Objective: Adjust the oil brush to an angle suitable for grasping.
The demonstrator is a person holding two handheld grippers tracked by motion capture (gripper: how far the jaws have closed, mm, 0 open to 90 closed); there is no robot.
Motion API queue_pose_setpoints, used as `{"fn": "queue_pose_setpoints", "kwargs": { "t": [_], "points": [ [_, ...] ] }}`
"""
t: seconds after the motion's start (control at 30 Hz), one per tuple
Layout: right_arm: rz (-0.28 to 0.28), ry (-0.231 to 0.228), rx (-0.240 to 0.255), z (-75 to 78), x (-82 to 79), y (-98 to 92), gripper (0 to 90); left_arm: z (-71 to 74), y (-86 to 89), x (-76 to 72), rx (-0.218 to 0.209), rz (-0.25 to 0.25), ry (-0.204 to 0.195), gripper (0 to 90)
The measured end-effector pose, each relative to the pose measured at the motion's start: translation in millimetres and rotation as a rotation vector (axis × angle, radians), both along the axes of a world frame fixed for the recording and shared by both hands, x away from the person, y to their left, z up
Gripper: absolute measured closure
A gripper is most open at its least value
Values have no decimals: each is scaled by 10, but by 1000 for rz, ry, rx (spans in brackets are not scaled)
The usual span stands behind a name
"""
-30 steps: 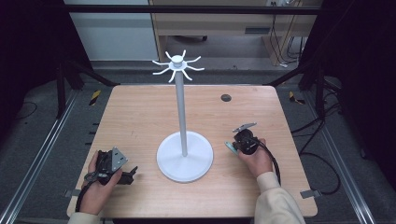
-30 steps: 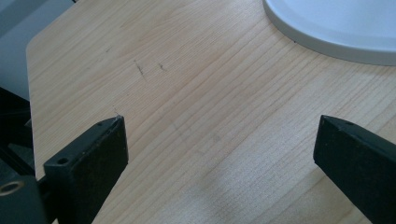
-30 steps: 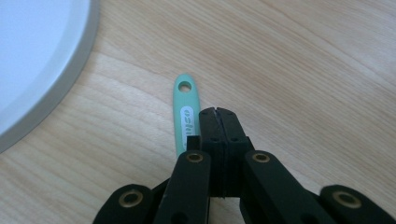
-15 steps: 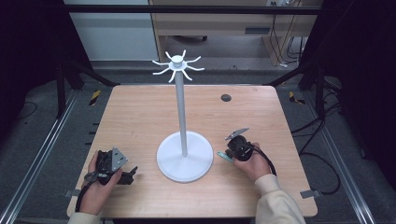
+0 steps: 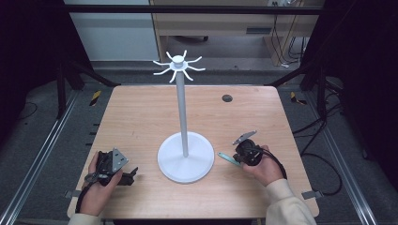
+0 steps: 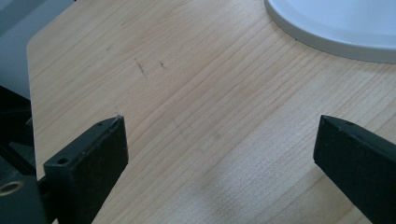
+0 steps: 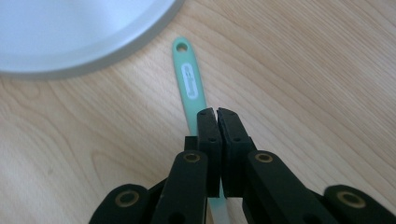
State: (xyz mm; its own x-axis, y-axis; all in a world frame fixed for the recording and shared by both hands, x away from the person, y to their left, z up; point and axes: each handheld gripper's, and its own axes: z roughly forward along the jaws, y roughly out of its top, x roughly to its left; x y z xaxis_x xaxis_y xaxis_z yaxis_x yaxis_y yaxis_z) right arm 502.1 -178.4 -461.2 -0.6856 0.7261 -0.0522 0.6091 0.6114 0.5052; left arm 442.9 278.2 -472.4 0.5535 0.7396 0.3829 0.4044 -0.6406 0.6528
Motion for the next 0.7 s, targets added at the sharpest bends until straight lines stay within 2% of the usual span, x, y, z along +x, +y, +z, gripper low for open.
{"fn": "queue_pose_setpoints", "kwargs": {
  "t": [0.03, 0.07, 0.17, 0.43, 0.53, 0.63, 0.7],
  "points": [
    [0, 0, 0, 0, 0, 0, 876, 0, 0, 0, 0, 0, 0, 26],
    [11, 6, -26, 33, -17, -53, 864, -1, -2, 1, 0, 0, 0, 26],
    [18, 27, -54, 63, -37, -101, 841, -1, -1, 0, 1, 1, 0, 26],
    [61, 76, -87, 66, -51, -130, 789, -1, 0, -1, 1, 2, 1, 26],
    [80, 109, -124, 47, -34, -150, 781, -6, 0, 3, 1, 2, 0, 26],
    [87, 116, -132, 49, -27, -156, 776, -7, 0, 4, 2, 2, 0, 26],
    [95, 137, -137, 36, -19, -151, 760, -7, -2, 4, 3, 3, 0, 26]
  ]
}}
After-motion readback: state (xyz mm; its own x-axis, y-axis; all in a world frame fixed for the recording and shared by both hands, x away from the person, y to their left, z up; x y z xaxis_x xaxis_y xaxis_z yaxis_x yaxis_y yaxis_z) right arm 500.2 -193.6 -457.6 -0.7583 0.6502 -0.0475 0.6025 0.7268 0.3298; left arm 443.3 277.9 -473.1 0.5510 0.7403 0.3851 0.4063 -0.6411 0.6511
